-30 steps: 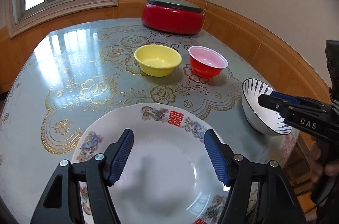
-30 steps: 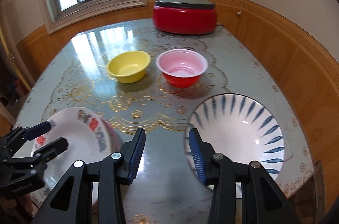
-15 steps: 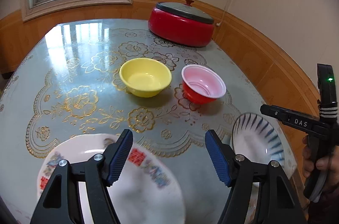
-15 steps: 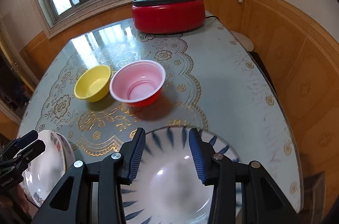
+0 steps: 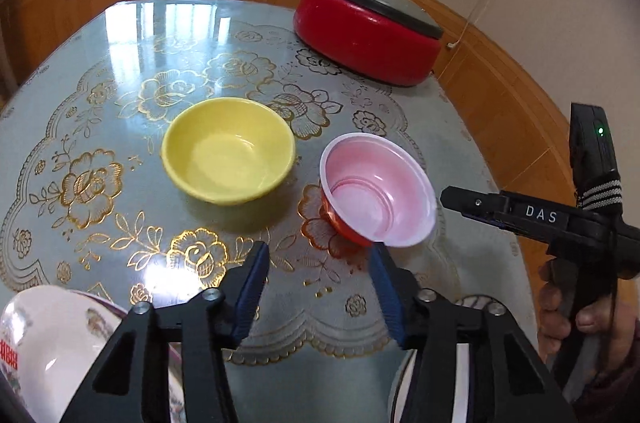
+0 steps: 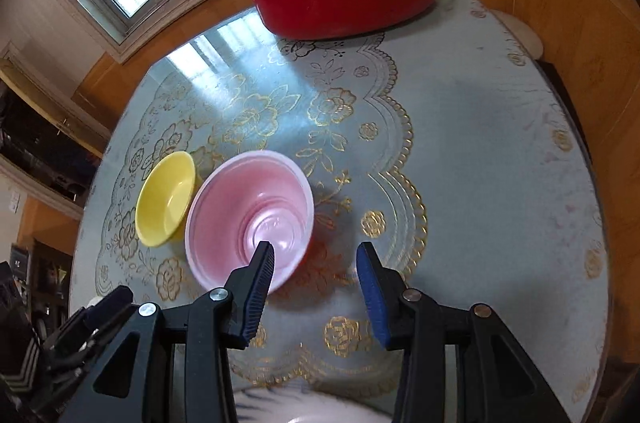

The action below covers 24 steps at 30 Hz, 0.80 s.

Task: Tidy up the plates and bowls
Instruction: 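Move both grippers toward the white plate with blue leaf stripes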

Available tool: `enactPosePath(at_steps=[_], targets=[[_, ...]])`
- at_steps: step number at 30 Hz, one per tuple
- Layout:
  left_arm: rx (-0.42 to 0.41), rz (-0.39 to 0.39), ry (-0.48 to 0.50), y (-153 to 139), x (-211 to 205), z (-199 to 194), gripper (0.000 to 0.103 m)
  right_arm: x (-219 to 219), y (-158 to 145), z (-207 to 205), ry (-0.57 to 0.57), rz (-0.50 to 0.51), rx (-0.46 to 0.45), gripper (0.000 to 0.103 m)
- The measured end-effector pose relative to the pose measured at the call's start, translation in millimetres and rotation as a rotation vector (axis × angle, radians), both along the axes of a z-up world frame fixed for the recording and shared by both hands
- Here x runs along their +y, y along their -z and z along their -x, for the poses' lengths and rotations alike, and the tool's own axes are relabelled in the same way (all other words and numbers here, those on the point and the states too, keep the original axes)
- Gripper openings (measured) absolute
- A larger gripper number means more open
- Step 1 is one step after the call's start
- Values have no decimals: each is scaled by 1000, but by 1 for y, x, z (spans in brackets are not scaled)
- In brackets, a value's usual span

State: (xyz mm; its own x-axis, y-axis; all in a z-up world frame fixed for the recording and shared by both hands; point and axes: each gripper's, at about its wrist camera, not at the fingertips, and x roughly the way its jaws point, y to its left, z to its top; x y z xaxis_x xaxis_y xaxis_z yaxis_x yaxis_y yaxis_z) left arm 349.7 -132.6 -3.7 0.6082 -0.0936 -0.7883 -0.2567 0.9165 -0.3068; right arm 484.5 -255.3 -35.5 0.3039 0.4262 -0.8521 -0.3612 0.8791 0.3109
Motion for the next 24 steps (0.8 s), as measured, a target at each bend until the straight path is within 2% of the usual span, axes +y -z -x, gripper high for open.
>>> enactPosePath(at_steps=[7, 9, 11, 12, 15, 17, 18, 21, 23, 24], targets=[[27, 28, -16, 14, -1, -35, 43, 15, 20, -25, -28, -19, 53, 42], [37, 39, -17, 19, -1, -45, 40, 18, 22, -27, -43, -10, 47, 33], [43, 43, -23, 23, -1, -53, 39, 19, 26, -29, -49, 5, 49, 32], [46, 44, -23, 25, -1, -57, 38, 20, 26, -30, -53, 10, 45, 27], [48, 22, -4, 29, -5, -66, 30, 21, 28, -32, -60, 19, 43, 23], [64, 30, 5, 34, -5, -69, 18, 23, 29, -31, -73, 25, 43, 20], [70, 34, 4, 37, -4, -70, 17, 24, 30, -30, -78, 31, 41, 20], [87, 43, -11, 41, -2, -67, 19, 26, 36, -31, -87, 39, 74, 21], [85, 82, -30, 42, 4, -63, 36, 20, 38, -32, -72, 16, 101, 28], [86, 82, -38, 41, 5, -60, 39, 16, 36, -31, -58, 8, 105, 33]])
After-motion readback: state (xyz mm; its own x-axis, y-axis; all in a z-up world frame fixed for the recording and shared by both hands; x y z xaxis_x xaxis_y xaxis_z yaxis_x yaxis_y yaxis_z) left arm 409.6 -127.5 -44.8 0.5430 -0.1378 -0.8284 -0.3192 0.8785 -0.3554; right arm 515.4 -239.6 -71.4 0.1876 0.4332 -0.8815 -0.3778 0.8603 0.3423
